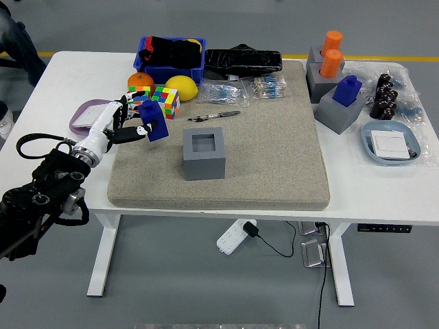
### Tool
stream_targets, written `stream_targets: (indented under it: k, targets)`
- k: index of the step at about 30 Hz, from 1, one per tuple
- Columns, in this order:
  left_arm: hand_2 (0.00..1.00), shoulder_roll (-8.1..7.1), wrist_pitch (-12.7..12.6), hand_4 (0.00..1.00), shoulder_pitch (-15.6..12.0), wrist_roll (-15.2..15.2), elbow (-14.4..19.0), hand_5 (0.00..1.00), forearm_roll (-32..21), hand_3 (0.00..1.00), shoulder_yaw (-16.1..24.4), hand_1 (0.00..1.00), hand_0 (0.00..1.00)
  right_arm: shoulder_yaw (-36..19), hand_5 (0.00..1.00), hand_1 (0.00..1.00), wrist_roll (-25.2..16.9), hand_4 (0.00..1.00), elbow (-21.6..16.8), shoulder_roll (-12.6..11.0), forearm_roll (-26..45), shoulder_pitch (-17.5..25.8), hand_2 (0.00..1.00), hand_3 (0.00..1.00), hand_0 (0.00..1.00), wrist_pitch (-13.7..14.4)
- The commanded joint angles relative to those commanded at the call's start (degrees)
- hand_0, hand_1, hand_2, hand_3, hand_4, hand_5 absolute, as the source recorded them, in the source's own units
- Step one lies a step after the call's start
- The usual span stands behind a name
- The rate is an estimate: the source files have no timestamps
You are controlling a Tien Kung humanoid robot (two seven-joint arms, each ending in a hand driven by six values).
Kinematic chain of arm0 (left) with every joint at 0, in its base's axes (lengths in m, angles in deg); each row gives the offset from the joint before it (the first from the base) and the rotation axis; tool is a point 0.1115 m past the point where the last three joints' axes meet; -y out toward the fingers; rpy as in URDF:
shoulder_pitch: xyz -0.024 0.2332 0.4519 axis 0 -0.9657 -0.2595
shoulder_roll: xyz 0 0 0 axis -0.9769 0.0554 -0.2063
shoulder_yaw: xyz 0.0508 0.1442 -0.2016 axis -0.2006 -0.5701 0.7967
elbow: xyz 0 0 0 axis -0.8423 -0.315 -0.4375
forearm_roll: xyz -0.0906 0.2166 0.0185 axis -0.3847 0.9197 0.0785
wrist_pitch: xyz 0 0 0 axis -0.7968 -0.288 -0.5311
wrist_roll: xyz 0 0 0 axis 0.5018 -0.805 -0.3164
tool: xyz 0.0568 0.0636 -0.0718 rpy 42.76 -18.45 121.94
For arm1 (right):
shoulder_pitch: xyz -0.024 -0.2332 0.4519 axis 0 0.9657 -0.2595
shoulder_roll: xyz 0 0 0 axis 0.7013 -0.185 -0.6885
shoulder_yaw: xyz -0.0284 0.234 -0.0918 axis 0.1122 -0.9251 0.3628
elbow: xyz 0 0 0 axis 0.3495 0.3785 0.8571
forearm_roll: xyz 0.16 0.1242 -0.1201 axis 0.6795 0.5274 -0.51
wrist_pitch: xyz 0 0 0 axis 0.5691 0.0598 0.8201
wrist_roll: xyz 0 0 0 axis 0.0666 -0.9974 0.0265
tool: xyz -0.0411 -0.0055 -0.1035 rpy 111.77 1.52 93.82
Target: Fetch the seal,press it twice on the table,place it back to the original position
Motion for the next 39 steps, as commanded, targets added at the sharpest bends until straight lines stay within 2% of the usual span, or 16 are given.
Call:
stream_targets:
  k: [8,14,17,26,39]
  targets:
    - [0.488,-0.17,2.3,0.633,2.2,-1.7,8.6,0.002,3.6,0.89,-2.1,0.533,0.811,0.4,0.499,0.672,0.0,0.763,-0.1,-0.1,0.3,-0.1,0.667,0.615,0.757,0.0]
    - [0.488,0.28,3.4,0.633,4.0,-2.3,11.5,0.002,3.6,0.89,-5.9,0.536,0.814,0.5,0.499,0.672,0.0,0.763,-0.1,-0.1,0.2,-0.3,0.667,0.615,0.758,-0.1]
    - [0.488,0.78,3.5,0.633,4.8,-2.1,11.2,0.002,3.6,0.89,-7.9,0.534,0.812,0.7,0.499,0.672,0.0,0.763,-0.1,-0.3,0.3,-0.4,0.667,0.615,0.758,0.0]
    - [0.486,1.76,2.9,0.633,5.4,-1.6,8.7,0.002,3.2,0.891,-9.3,0.535,0.812,1.3,0.499,0.672,0.0,0.763,-0.1,-0.5,0.6,-0.5,0.667,0.615,0.757,0.0]
    - [0.486,2.31,1.9,0.631,4.4,-0.9,5.8,0.002,2.7,0.89,-10.2,0.537,0.813,1.8,0.499,0.672,-0.1,0.764,-0.1,-0.5,0.9,-0.3,0.667,0.615,0.757,0.0]
